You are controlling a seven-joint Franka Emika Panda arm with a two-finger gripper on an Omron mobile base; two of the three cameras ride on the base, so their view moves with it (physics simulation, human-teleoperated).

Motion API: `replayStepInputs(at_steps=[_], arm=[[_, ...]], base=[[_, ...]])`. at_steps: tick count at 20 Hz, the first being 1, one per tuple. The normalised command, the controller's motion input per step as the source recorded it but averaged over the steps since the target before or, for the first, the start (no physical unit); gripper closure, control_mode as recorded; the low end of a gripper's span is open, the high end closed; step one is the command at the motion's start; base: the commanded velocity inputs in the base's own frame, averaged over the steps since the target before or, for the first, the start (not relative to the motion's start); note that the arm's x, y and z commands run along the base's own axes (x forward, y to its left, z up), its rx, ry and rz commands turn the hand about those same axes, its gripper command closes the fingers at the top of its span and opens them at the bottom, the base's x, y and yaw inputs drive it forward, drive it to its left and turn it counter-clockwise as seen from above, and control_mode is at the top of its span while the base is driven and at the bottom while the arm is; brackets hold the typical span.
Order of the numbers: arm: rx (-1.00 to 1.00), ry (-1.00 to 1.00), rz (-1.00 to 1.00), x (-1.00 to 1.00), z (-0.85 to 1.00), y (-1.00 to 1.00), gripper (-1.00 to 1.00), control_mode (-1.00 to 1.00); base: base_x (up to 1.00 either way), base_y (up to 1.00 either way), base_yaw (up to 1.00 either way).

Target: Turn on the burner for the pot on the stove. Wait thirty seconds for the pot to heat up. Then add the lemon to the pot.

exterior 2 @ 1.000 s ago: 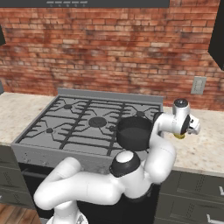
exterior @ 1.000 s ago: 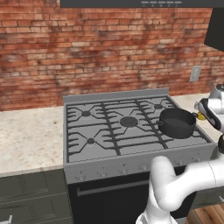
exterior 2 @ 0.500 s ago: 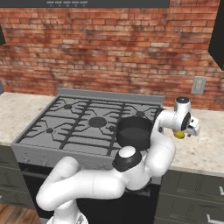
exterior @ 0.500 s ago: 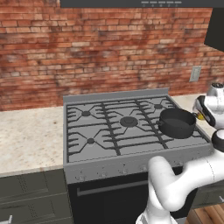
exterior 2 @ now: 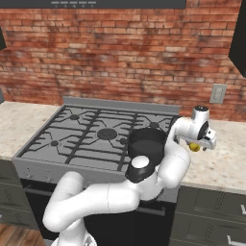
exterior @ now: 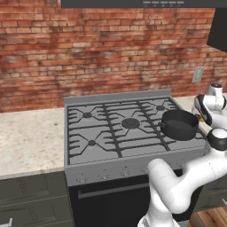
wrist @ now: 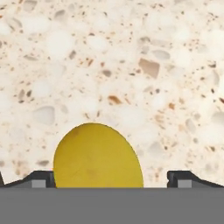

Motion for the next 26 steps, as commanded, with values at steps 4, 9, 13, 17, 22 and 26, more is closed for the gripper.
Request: replayStepInputs(at_steps=[4, 9, 13, 17, 22, 26], arm=[[0.10, 0.00, 0.00, 0.17, -0.23, 0.00, -1.00, -1.00], [0.03, 0.00, 0.00, 0.00, -0.07, 0.00, 1.00, -1.00], [0.00, 0.00, 0.00, 0.00, 0.00, 0.00, 1.00, -1.00], [0.00, 0.00, 0.00, 0.00, 0.06, 0.00, 1.00, -1.00], [0.03, -0.09, 0.00, -0.11, 0.59, 0.00, 1.00, -1.00], [0.01, -0.24, 0.04, -0.73, 0.33, 0.04, 1.00, -1.00]], base=[[0.00, 0.00, 0.00], [0.00, 0.00, 0.00], [0.00, 0.00, 0.00], [0.00, 0.00, 0.00], [0.00, 0.00, 0.00], [0.00, 0.00, 0.00]])
